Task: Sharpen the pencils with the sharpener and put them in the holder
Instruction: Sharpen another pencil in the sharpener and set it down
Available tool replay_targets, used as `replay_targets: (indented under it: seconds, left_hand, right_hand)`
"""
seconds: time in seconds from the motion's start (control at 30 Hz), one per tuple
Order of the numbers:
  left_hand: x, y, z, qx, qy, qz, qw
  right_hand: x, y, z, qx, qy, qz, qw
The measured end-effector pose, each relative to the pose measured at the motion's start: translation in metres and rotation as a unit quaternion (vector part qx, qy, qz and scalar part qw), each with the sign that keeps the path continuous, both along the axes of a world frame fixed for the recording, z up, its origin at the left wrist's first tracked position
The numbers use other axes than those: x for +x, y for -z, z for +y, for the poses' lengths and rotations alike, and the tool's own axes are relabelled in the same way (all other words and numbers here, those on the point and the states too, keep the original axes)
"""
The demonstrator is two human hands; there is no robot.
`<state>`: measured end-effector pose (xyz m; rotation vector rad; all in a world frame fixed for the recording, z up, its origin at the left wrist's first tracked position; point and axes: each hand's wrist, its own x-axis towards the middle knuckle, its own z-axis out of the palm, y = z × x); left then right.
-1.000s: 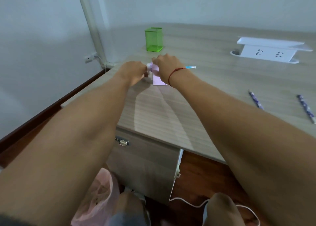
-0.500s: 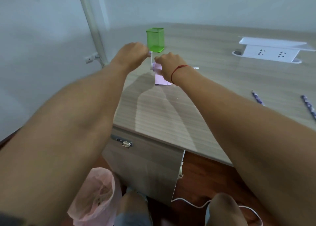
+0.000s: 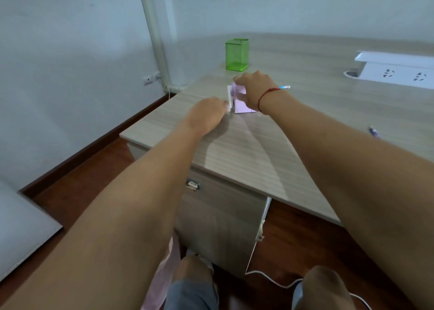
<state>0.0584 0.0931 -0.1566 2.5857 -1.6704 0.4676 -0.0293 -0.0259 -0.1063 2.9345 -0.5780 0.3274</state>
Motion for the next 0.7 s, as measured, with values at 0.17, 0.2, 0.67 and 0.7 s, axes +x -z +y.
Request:
replay_targets:
  seconds: [0.17, 0.2, 0.67, 0.7]
  left_hand:
    - [0.023, -0.010, -0.031, 0.054, -0.044, 0.045, 0.997]
    - [0.028, -0.011, -0.036, 0.054, -0.047, 0.044, 0.996]
    - [0.036, -0.044, -0.010, -0.068, 0.056, -0.036, 0.995]
    - [0.031, -0.036, -0.003, -0.056, 0.056, -0.022, 0.997]
  right_hand:
    - [0.004, 0.002, -0.003, -0.011, 0.000, -0.002, 1.000]
    - [0.005, 0.001, -0.002, -0.013, 0.002, -0.005, 1.000]
    - [0.013, -0.008, 0.007, 0.009, 0.045, -0.001, 0.999]
    - [0.013, -0.008, 0.008, 0.010, 0.045, 0.000, 0.999]
